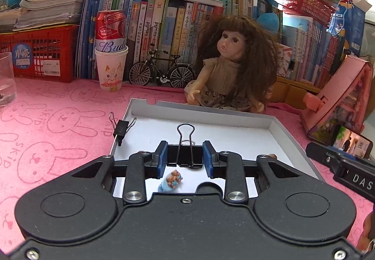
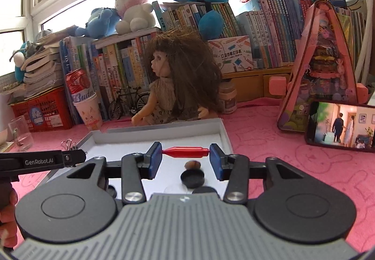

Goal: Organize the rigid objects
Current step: 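Carry the binder clip into the tray with the left tool while the right carries the red marker, then open the left tool to release the clip while the right releases the red marker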

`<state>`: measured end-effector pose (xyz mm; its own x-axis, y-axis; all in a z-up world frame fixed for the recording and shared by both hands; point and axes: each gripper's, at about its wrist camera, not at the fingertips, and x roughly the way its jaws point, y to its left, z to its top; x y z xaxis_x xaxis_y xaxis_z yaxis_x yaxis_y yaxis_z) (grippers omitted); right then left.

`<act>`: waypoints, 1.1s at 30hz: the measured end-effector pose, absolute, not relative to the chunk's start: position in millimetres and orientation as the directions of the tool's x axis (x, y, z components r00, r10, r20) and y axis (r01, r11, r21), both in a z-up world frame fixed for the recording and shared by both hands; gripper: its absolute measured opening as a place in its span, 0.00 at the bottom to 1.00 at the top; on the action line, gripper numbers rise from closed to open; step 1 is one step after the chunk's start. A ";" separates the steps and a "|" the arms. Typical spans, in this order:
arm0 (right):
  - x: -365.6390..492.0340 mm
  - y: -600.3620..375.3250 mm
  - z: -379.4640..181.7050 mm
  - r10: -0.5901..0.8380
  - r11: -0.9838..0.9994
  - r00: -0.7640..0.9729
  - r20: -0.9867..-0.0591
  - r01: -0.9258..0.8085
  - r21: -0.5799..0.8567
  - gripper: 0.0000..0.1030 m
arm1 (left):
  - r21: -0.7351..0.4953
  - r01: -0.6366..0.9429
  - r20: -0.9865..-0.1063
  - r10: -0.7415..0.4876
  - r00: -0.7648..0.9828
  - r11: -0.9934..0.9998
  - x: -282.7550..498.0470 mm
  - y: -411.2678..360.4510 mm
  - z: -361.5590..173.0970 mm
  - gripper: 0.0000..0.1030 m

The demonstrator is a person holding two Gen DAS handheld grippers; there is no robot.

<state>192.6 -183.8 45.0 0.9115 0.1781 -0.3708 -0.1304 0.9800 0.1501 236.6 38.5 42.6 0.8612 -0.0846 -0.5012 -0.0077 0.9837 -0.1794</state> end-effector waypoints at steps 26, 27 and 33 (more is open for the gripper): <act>260.7 -166.4 16.2 0.151 0.988 0.844 -0.515 -0.114 0.103 0.48 | -0.102 -0.015 -0.592 -0.049 0.804 0.995 290.1 32.0 6.9 0.29; 261.5 -165.9 15.7 0.148 0.989 0.843 -0.517 -0.111 0.101 0.48 | -0.102 -0.015 -0.594 -0.048 0.803 0.995 290.4 32.0 6.4 0.29; 266.7 -164.5 12.6 0.142 0.989 0.835 -0.532 -0.105 0.099 0.48 | -0.099 -0.021 -0.601 -0.042 0.798 0.995 292.8 31.7 3.7 0.29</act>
